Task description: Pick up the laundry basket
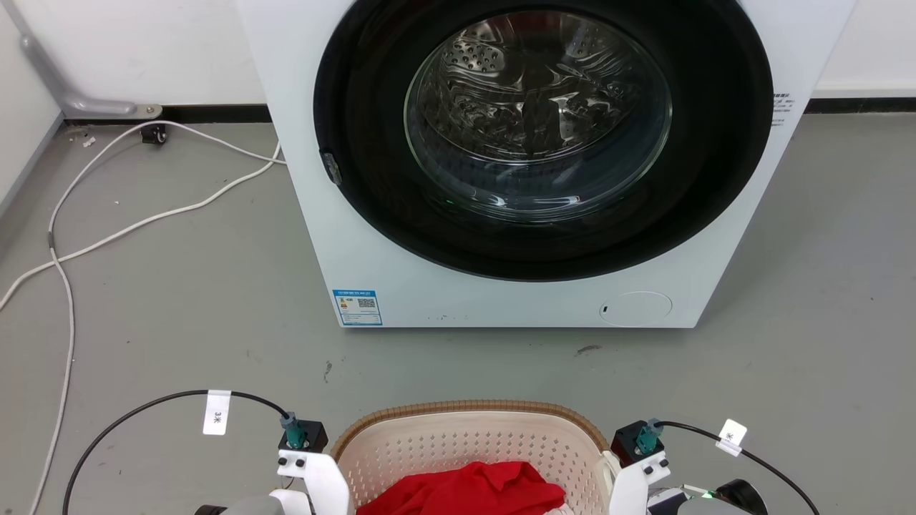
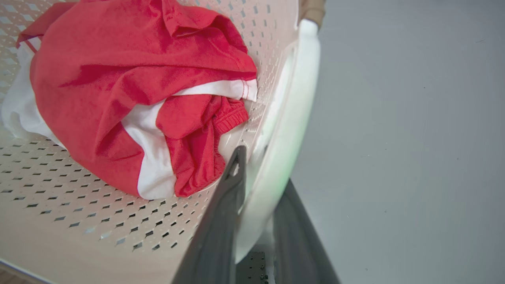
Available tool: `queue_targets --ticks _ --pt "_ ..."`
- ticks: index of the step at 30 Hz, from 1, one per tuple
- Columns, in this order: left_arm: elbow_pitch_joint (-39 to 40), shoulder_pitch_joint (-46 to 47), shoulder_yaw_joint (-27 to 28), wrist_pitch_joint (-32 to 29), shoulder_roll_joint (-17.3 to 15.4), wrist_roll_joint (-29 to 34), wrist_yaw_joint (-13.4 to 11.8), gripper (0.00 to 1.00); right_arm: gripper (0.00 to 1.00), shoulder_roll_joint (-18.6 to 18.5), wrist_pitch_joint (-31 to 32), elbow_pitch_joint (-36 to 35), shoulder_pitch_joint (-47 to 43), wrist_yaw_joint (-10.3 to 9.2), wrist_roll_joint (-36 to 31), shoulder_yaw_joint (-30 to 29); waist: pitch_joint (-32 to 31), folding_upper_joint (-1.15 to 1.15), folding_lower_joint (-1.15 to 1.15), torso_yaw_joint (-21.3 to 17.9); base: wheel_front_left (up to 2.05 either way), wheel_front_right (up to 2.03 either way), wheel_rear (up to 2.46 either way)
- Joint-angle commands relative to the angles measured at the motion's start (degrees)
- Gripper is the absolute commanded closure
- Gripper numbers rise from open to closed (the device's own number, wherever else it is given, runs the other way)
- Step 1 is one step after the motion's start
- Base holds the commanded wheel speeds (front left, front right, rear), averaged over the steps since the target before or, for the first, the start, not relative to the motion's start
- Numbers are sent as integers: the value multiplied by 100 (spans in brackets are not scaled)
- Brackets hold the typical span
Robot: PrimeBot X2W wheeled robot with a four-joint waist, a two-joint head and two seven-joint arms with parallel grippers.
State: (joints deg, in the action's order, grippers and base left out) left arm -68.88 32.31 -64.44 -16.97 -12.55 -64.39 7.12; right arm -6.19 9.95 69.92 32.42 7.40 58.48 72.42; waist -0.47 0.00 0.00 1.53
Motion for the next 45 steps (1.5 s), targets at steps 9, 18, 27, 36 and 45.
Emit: queue_targets --ticks 9,18,27,36,45 --pt "21 112 -116 41 8 -116 63 100 100 2 -24 -31 94 18 19 56 19 0 0 1 0 0 0" --pt "14 113 -208 51 19 -198 63 100 100 7 -7 -26 79 18 33 79 17 0 0 -5 0 0 0" --pt "1 117 -302 71 6 -267 63 100 100 4 -13 -36 54 18 38 91 12 0 0 -3 0 0 0" --pt "-8 107 -384 81 -3 -345 63 100 100 5 -3 -46 38 18 35 99 17 0 0 -3 0 0 0" --pt "-15 103 -471 94 -16 -427 62 100 100 8 0 -57 19 18 44 105 14 0 0 -7 0 0 0"
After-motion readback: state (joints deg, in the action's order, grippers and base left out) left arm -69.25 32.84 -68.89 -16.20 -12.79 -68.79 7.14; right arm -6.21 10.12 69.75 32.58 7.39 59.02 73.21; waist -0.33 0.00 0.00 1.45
